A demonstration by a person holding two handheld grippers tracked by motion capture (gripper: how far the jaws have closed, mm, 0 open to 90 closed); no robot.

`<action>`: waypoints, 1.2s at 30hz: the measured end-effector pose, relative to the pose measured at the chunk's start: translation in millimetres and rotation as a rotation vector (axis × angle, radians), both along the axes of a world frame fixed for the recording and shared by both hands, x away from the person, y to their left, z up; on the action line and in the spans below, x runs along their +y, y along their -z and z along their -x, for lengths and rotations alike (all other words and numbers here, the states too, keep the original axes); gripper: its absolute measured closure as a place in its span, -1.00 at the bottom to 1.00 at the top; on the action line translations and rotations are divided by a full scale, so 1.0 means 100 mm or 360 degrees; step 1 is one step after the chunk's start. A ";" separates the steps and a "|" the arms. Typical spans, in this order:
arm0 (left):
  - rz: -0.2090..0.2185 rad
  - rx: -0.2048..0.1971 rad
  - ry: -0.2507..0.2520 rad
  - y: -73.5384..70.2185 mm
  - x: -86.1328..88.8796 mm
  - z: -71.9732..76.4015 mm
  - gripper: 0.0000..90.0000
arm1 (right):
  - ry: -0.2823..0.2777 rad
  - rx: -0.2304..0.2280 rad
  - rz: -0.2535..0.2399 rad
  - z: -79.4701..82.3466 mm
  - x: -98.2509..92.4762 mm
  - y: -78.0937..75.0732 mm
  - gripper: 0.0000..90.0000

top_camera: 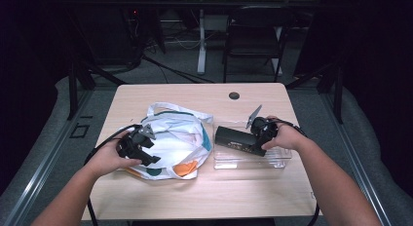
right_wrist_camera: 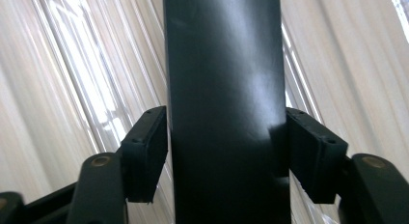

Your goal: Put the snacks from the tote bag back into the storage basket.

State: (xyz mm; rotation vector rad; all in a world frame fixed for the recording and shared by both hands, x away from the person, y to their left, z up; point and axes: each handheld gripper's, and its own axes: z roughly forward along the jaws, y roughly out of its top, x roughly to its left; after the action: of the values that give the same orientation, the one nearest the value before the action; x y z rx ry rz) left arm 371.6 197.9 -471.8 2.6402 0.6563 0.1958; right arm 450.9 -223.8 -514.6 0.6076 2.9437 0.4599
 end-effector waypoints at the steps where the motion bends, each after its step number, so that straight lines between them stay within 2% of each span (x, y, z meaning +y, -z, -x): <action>1: -0.0003 -0.0002 0.0002 0.00 0.00 0.00 -0.16 | 0.0005 0.0000 -0.0012 0.00 0.00 -0.01 -0.28; 3: 0.0006 -0.0005 -0.0006 -0.01 0.01 0.01 -0.16 | 0.0031 -0.0017 -0.0032 0.01 0.01 -0.02 -0.30; 6: 0.0025 -0.0014 -0.0014 -0.03 0.01 0.02 -0.16 | 0.0034 -0.0043 -0.0014 0.03 0.03 -0.05 -0.32; 9: 0.0017 -0.0007 -0.0028 -0.04 0.00 0.03 -0.16 | 0.0062 -0.0085 -0.0007 0.07 0.05 -0.09 -0.32; 11: 0.0015 0.0010 -0.0051 -0.06 -0.03 0.05 -0.16 | 0.0099 -0.0117 -0.0011 0.09 0.06 -0.14 -0.32; 15: 0.0028 -0.0012 -0.0075 -0.07 -0.08 0.09 -0.16 | 0.0210 -0.0160 -0.0056 0.13 0.05 -0.24 -0.32; 17: 0.0083 -0.0008 -0.0109 -0.05 -0.09 0.10 -0.16 | 0.0263 -0.0148 -0.0070 0.16 0.05 -0.29 -0.30; 19: 0.0112 -0.0005 -0.0136 -0.03 -0.09 0.10 -0.14 | 0.0318 -0.0140 -0.0048 0.19 0.04 -0.32 -0.23; 21: 0.0098 -0.0005 -0.0153 -0.01 -0.09 0.10 -0.13 | 0.0358 -0.0132 -0.0061 0.21 0.03 -0.33 -0.19; 24: 0.0113 -0.0002 -0.0184 0.03 -0.08 0.11 -0.12 | 0.0445 -0.0131 -0.0087 0.25 0.02 -0.33 -0.14; 29: 0.0126 -0.0010 -0.0220 0.05 -0.08 0.11 -0.11 | 0.0577 -0.0145 -0.0061 0.30 -0.02 -0.30 -0.14; 30: 0.0118 -0.0020 -0.0219 0.05 -0.09 0.11 -0.11 | 0.0586 -0.0142 -0.0032 0.31 -0.04 -0.30 -0.15; 33: 0.0124 -0.0033 -0.0212 0.05 -0.11 0.12 -0.11 | 0.0637 -0.0147 -0.0034 0.34 -0.05 -0.28 -0.20; 36: 0.0127 -0.0036 -0.0203 0.05 -0.13 0.13 -0.11 | 0.0651 -0.0165 -0.0022 0.37 -0.07 -0.25 -0.25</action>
State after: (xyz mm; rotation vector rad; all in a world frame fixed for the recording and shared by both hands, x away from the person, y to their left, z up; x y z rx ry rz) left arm 358.8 184.7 -476.5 2.5180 0.8092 0.2308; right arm 413.5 -230.4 -489.5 1.1168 2.6209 0.4489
